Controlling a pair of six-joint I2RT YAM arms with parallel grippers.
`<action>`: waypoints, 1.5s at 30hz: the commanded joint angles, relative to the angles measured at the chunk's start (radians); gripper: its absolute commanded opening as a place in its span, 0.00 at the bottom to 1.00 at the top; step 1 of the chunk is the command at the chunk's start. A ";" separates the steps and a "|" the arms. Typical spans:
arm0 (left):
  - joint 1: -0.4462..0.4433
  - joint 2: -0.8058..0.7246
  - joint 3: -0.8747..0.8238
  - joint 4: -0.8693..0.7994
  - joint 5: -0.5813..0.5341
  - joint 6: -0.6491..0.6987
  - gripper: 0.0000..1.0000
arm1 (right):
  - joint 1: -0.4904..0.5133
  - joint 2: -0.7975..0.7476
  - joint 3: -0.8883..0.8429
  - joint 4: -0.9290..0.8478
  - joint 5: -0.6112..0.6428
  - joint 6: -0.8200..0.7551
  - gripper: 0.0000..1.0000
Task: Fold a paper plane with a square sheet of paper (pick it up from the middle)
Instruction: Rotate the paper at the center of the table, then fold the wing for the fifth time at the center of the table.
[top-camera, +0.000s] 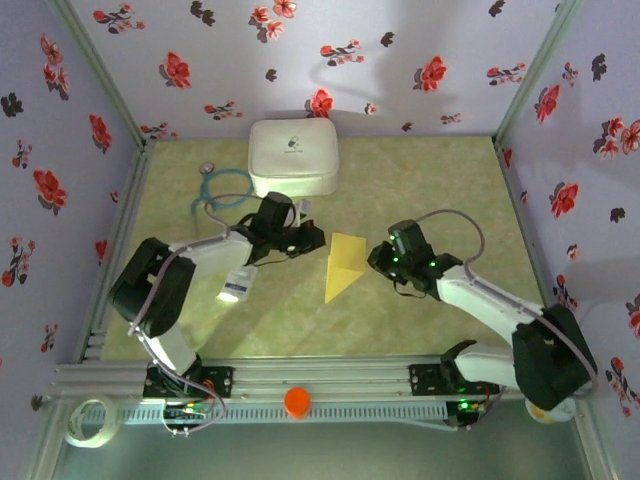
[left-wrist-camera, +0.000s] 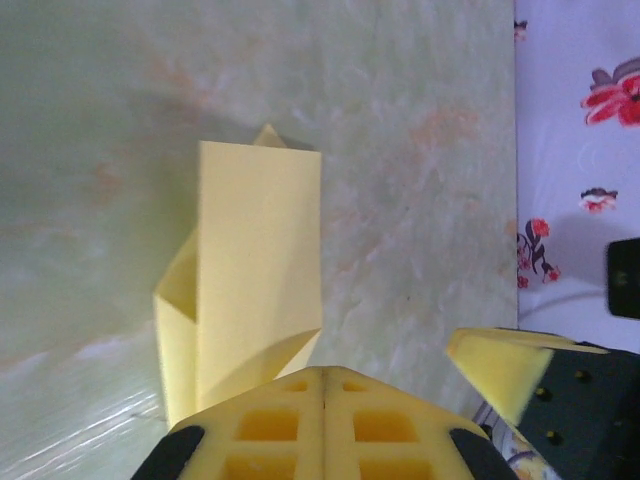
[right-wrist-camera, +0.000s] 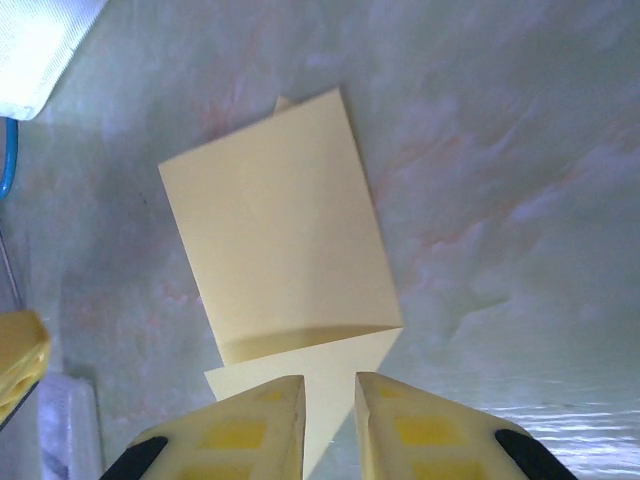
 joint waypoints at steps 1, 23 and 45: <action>-0.028 0.061 0.079 -0.046 0.046 0.033 0.04 | -0.015 -0.070 -0.007 -0.101 0.112 -0.086 0.21; -0.043 0.310 0.202 -0.122 0.047 0.043 0.03 | -0.038 0.025 -0.103 0.214 -0.163 -0.017 0.12; 0.002 0.273 -0.022 0.097 0.142 -0.029 0.02 | -0.059 0.221 -0.085 0.288 -0.268 0.063 0.36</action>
